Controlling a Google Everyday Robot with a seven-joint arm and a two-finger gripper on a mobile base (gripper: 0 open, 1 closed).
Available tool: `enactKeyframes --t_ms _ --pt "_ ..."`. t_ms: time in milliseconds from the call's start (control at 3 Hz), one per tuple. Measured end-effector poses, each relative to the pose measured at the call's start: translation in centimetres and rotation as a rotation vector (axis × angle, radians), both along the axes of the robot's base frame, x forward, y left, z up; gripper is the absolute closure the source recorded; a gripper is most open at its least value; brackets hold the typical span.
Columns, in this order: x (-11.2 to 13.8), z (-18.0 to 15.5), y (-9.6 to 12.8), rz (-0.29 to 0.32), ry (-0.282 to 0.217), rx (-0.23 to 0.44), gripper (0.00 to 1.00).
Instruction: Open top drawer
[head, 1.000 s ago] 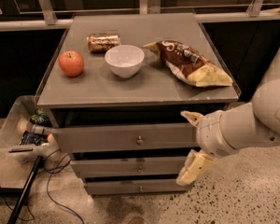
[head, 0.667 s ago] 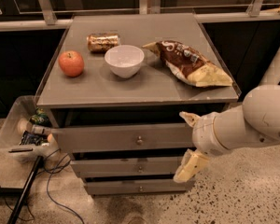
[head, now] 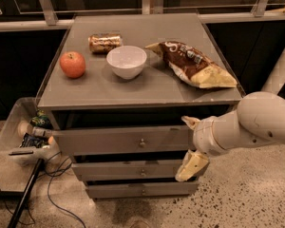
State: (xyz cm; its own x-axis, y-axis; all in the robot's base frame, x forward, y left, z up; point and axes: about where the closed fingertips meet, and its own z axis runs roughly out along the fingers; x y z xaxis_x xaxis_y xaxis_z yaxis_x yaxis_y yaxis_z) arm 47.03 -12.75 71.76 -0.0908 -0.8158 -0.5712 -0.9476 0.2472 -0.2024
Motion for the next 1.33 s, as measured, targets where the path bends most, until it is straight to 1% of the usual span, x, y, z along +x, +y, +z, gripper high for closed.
enactKeyframes --t_ms 333,667,1000,1333 --pt "1.4 -1.4 -0.5 0.018 0.002 0.041 0.00" --pt "2.2 -3.0 -0.8 0.055 0.009 0.075 0.00" --pt "2.9 -4.0 -0.8 0.081 0.004 0.099 0.00" --pt "3.3 -5.1 -0.6 0.100 0.003 0.110 0.00"
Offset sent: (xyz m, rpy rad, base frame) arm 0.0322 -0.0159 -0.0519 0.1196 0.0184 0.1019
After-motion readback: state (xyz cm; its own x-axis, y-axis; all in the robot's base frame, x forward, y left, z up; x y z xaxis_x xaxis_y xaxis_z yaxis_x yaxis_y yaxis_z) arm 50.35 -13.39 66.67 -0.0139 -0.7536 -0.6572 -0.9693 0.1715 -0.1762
